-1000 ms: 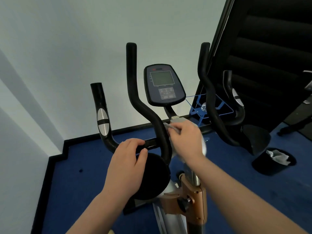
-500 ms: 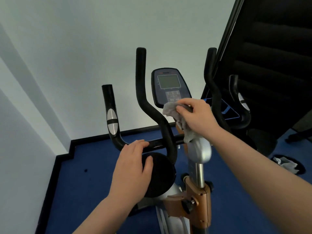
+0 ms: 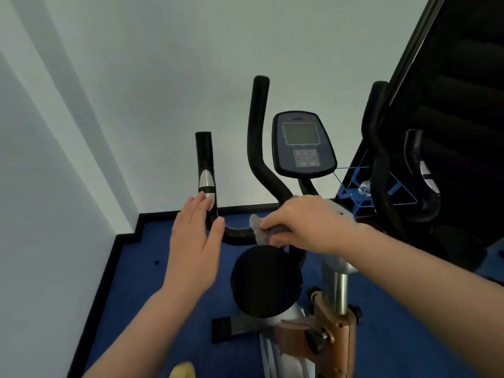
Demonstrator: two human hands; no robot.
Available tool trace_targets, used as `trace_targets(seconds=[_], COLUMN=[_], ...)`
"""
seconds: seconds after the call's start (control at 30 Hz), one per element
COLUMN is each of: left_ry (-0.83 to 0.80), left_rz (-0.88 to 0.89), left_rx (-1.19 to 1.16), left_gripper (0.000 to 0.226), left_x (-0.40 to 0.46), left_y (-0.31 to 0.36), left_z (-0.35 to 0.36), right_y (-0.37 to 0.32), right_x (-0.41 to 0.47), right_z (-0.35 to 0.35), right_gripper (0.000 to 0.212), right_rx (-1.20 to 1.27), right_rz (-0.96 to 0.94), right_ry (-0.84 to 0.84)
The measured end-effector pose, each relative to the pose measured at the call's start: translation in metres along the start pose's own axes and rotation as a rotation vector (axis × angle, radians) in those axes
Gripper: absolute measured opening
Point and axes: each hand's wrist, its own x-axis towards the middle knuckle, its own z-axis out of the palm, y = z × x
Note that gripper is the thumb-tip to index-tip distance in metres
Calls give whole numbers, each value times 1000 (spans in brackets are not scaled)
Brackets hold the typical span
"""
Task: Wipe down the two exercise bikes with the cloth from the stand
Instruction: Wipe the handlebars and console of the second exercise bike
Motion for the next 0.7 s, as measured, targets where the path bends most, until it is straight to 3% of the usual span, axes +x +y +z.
trace_targets(seconds=[0.2, 0.3, 0.47, 0.57, 0.7], left_ry=[-9, 10, 42, 26, -43], left_rz=[2, 41, 26, 80, 203], left_rx=[-63, -73, -193, -198, -177], left_gripper=[45, 36, 26, 23, 34], left_x=[10, 19, 47, 61, 93], left_y=[-12, -16, -24, -30, -33], left_z=[-3, -7, -25, -29, -33], right_y=[-14, -6, -16, -43, -72], right_x=[27, 21, 25, 40, 65], right_z=[11, 12, 17, 29, 33], right_gripper=[32, 42, 42, 42, 39], right_rx=[206, 265, 227, 395, 432], right_rz=[76, 100, 152, 244, 427], right_ry=[22, -53, -49, -1, 35])
